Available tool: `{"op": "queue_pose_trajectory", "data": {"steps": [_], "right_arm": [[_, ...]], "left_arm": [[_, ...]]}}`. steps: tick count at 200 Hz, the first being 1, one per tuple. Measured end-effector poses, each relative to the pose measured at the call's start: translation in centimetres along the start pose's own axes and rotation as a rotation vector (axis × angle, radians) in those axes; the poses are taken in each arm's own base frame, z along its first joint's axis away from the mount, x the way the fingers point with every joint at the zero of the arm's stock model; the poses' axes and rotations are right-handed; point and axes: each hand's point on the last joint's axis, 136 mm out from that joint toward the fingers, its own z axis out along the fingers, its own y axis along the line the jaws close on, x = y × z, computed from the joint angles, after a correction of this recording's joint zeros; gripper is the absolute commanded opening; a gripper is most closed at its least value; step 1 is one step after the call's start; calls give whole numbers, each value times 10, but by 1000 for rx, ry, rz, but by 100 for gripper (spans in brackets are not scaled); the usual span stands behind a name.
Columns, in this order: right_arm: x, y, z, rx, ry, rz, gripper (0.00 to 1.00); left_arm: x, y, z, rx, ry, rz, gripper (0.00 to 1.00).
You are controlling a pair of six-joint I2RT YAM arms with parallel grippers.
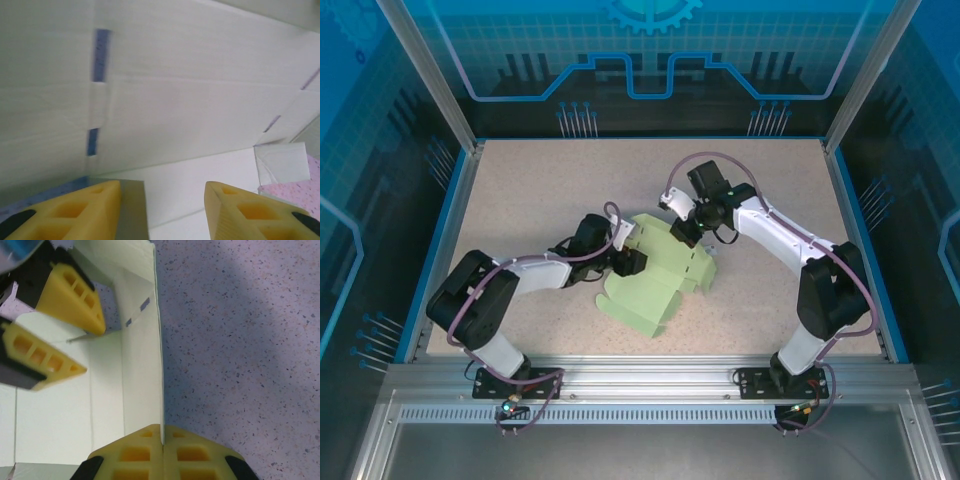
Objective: Fold the paper box
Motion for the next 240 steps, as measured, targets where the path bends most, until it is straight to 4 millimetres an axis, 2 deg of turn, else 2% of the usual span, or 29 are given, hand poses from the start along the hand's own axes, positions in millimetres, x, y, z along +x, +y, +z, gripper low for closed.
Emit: {"op": "queue_pose_trajectory", "data": {"steps": [34,63,111,136,163,177,197,240], "right_arm": [[5,-3,3,2,4,29,0],[13,-1,8,-4,17,45,0],[12,-2,8,2,10,38,0],[10,-3,4,13,0,25,0],[7,-3,-1,20,-15,14,0],[7,-3,-1,21,-17,13,0],[7,-3,-1,20,-16,13,0],[7,-3,-1,21,-16,10,0]], "left_arm": [[8,-14,11,18,7,32,49],[20,-13,23,15,25,25,53],[16,-12,19,5,3,26,57],[-2,-13,-5,2,-41,18,59],[-43,0,-46,-9,-167,-21,61],[-58,11,-57,-17,-197,-48,61],[-71,18,-59,-10,-197,-75,61],[-84,11,-49,56,-167,-90,61]]}}
